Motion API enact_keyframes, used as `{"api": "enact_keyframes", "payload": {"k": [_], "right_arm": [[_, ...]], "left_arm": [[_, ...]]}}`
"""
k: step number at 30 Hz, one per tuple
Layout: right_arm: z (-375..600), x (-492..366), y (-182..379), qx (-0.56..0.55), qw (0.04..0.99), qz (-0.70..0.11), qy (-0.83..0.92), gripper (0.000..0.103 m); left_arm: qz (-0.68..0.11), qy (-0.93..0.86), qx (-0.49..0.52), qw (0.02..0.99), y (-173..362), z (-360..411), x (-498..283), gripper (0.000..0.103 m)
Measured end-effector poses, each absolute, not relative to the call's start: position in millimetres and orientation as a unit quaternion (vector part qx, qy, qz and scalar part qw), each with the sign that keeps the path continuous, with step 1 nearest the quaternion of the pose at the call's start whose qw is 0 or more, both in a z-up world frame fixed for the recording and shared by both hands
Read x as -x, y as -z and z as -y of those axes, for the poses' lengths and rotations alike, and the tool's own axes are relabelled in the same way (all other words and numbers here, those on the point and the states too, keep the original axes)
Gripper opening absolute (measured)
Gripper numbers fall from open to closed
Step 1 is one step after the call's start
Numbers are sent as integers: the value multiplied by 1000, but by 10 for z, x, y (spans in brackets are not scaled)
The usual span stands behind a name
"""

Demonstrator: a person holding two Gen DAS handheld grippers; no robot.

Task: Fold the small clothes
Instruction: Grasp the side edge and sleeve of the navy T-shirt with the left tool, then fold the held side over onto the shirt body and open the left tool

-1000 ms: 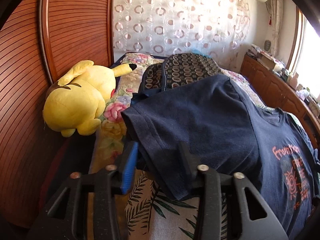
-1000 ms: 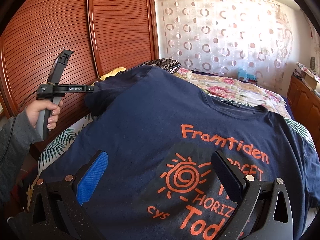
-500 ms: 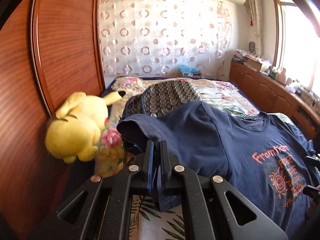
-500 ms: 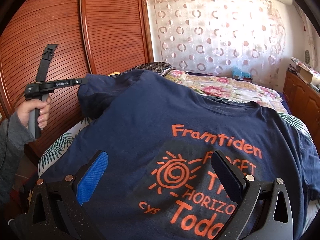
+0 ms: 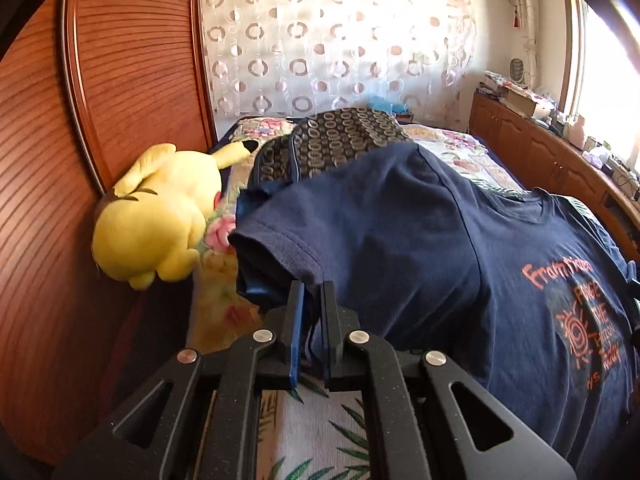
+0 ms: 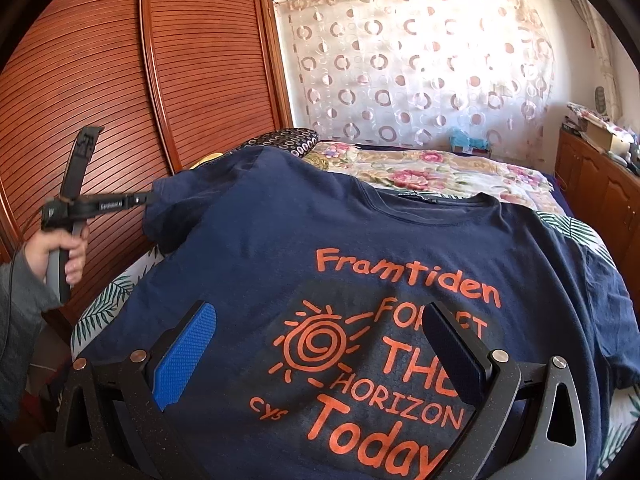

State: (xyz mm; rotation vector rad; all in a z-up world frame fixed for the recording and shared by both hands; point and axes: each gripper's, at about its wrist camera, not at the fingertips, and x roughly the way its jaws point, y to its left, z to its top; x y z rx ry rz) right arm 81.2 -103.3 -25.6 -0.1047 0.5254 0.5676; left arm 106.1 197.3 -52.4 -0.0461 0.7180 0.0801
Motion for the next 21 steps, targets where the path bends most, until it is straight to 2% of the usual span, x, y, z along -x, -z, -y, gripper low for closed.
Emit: {"api": "enact_keyframes", "payload": {"k": [5, 12, 21], "right_arm": [[1025, -826, 256, 52, 925, -256, -276, 103], [1073, -850, 247, 53, 926, -257, -273, 103], [1291, -844, 182, 41, 932, -252, -256, 103]], "left_arm": [[-334, -9, 27, 942, 501, -1881, -1004, 5], [-285, 20, 16, 958, 138, -1630, -934, 5], [-270, 84, -1, 959, -261, -1029, -1266, 4]]}}
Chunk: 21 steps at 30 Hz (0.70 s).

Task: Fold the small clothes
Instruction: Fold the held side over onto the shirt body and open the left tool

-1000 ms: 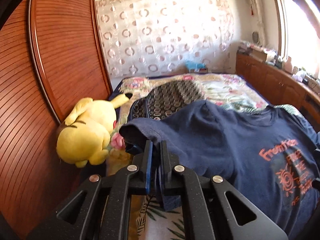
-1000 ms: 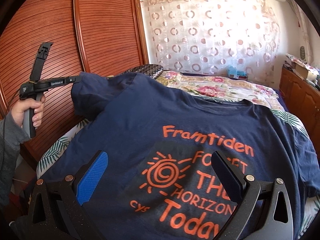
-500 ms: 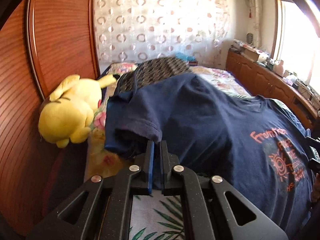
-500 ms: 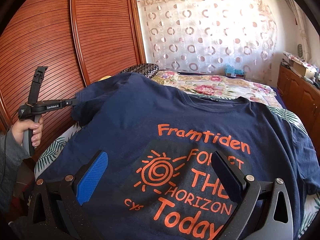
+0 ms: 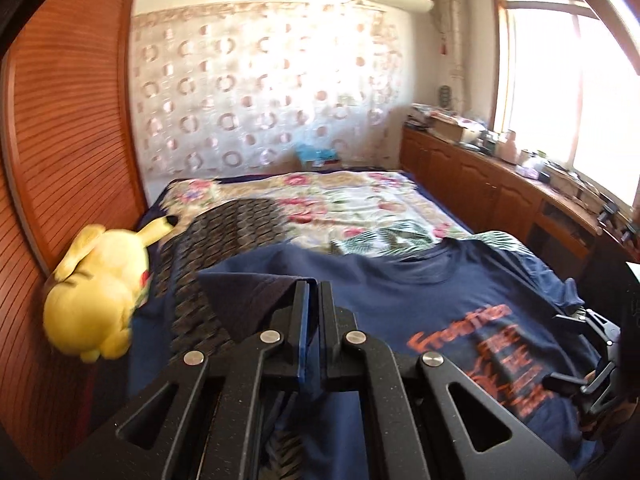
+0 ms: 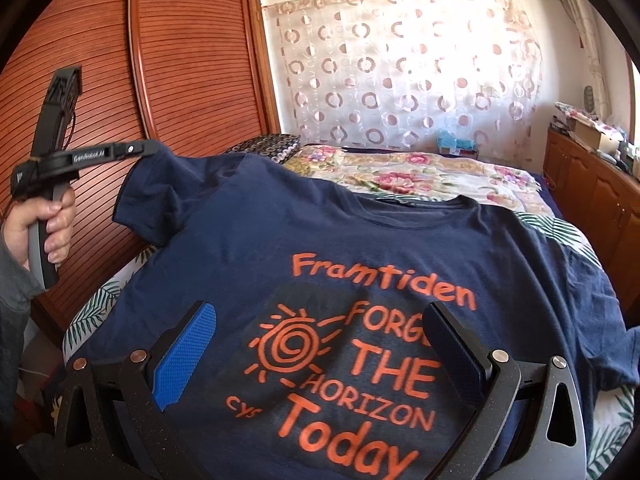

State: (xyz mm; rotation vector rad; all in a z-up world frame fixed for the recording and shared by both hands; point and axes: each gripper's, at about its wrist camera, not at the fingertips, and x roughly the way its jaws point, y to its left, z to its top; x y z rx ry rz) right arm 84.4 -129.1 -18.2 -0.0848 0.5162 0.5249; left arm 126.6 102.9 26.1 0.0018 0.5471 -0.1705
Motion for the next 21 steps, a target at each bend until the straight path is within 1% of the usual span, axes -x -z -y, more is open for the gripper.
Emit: {"api": "enact_keyframes", "payload": {"k": [6, 7, 9, 10, 11, 12, 14, 15, 17, 18, 21], "right_arm": [[1447, -820, 160, 31, 936, -252, -246, 103], [1465, -815, 161, 29, 936, -252, -244, 103], [1499, -805, 169, 27, 936, -254, -242, 103], [1502, -801, 173, 27, 936, -254, -241, 103], [1511, -795, 174, 27, 936, -255, -239, 103], [1515, -779, 177, 27, 936, -256, -238, 103], [1522, -778, 183, 26, 936, -258, -236, 103], [1518, -770, 179, 25, 936, -259, -236, 103], [1524, -783, 164, 24, 936, -261, -237, 103], [1498, -791, 151, 24, 935, -262, -238, 103], [1446, -841, 129, 36, 933, -264, -240, 102]], "left_arm": [[-281, 118, -26, 952, -317, -566, -1506, 5], [-288, 123, -32, 949, -314, -487, -1553, 9], [-291, 134, -36, 947, -307, -433, -1563, 22], [-288, 135, -36, 947, -312, -421, -1545, 33], [-284, 135, -36, 949, -318, -427, -1520, 41], [-282, 136, -35, 949, -319, -441, -1495, 43], [-284, 135, -33, 949, -314, -489, -1449, 58], [-284, 134, -33, 949, -304, -520, -1422, 64], [-285, 128, -35, 949, -277, -567, -1378, 78], [-286, 126, -36, 949, -260, -571, -1382, 79], [-288, 116, -28, 950, -199, -688, -1301, 80]]}}
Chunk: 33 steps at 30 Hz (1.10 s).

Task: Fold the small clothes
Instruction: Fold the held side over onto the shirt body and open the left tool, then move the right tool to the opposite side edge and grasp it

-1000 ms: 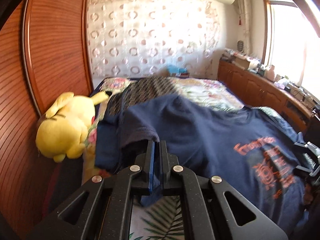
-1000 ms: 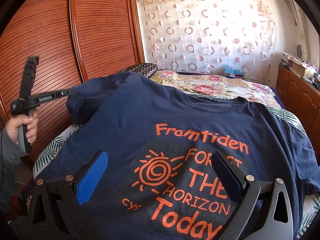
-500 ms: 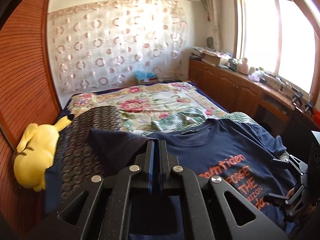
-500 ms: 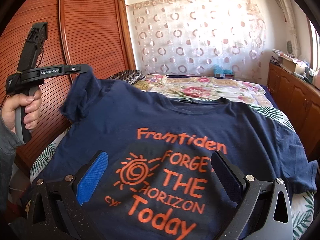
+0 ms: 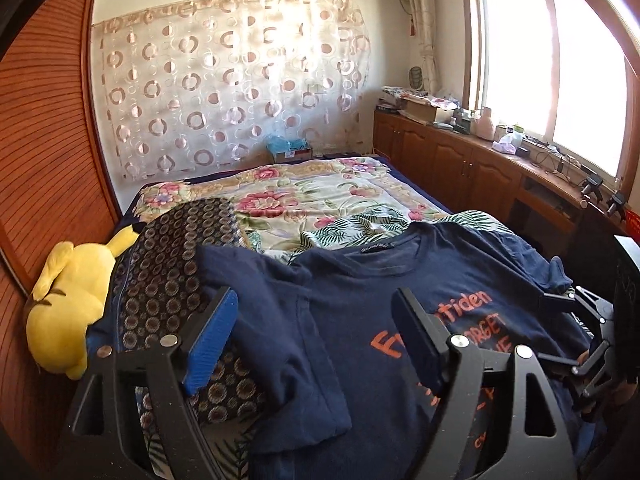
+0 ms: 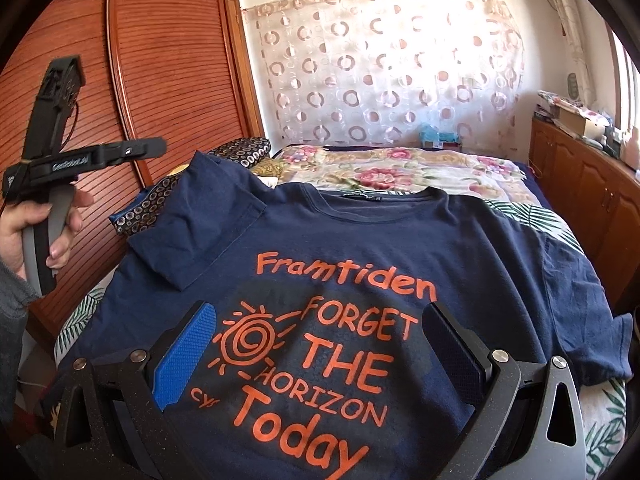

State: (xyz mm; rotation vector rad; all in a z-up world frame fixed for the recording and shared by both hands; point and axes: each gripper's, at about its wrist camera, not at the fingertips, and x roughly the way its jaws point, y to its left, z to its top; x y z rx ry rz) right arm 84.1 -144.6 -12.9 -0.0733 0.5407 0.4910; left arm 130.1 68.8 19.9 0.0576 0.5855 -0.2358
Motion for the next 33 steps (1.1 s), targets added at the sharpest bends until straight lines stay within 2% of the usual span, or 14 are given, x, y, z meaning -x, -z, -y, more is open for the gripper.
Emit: {"api": "enact_keyframes", "payload": {"k": [13, 24, 33], "right_arm": [[1673, -970, 48, 56, 936, -267, -221, 99], [2782, -1051, -28, 63, 951, -284, -109, 92], [3646, -1276, 67, 17, 941, -336, -45, 77]], "left_arm": [[-313, 82, -1, 946, 297, -887, -914, 80], [-355, 112, -8, 928, 663, -489, -888, 80], [-384, 120, -27, 915, 808, -303, -959, 80]]}}
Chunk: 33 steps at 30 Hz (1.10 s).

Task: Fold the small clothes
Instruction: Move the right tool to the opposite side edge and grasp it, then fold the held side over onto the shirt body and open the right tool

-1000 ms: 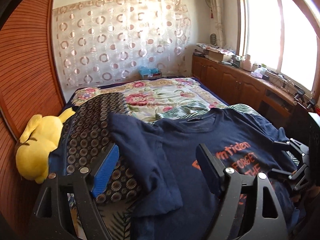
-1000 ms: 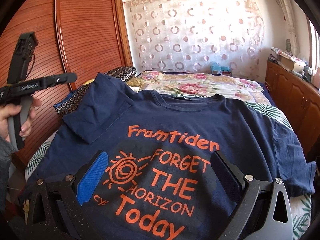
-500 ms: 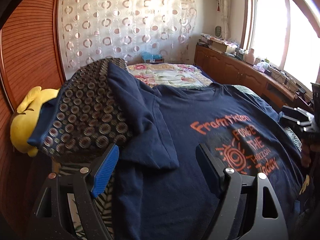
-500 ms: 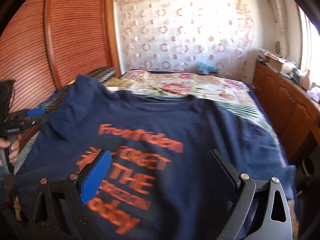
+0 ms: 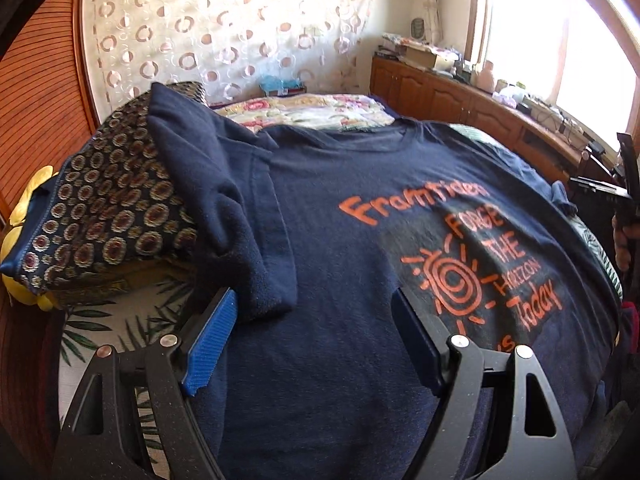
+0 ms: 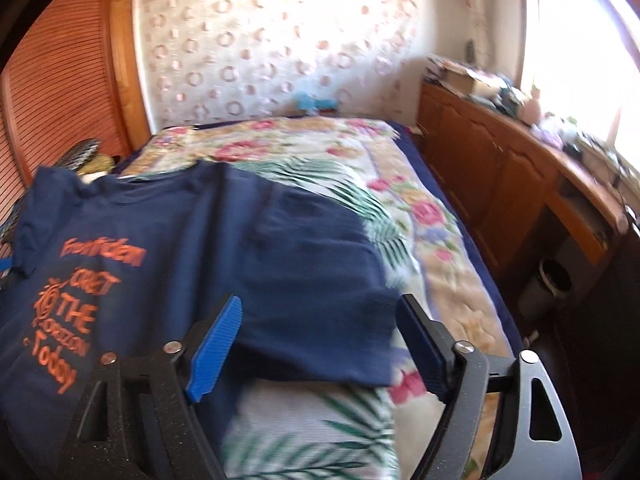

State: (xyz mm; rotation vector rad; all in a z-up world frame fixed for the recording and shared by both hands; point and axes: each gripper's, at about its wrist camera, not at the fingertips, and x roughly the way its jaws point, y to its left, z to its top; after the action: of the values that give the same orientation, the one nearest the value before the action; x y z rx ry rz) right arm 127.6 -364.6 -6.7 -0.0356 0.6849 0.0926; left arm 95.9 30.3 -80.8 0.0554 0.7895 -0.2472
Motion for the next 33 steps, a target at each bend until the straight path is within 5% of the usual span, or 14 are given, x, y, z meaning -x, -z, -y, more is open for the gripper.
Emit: {"api": "enact_keyframes", "payload": {"k": [12, 23, 33], "right_arm": [[3966, -1449, 159, -33, 920, -385, -62, 65], [3856, -1556, 104, 8, 922, -382, -57, 9], [3331, -1281, -291, 28, 941, -309, -134, 7]], "left_arm": [[-426, 103, -71, 896, 992, -120, -1095, 83], [-433, 115, -68, 892, 1018, -86, -1159, 92], [-433, 117, -66, 891, 1027, -105, -1170, 92]]}}
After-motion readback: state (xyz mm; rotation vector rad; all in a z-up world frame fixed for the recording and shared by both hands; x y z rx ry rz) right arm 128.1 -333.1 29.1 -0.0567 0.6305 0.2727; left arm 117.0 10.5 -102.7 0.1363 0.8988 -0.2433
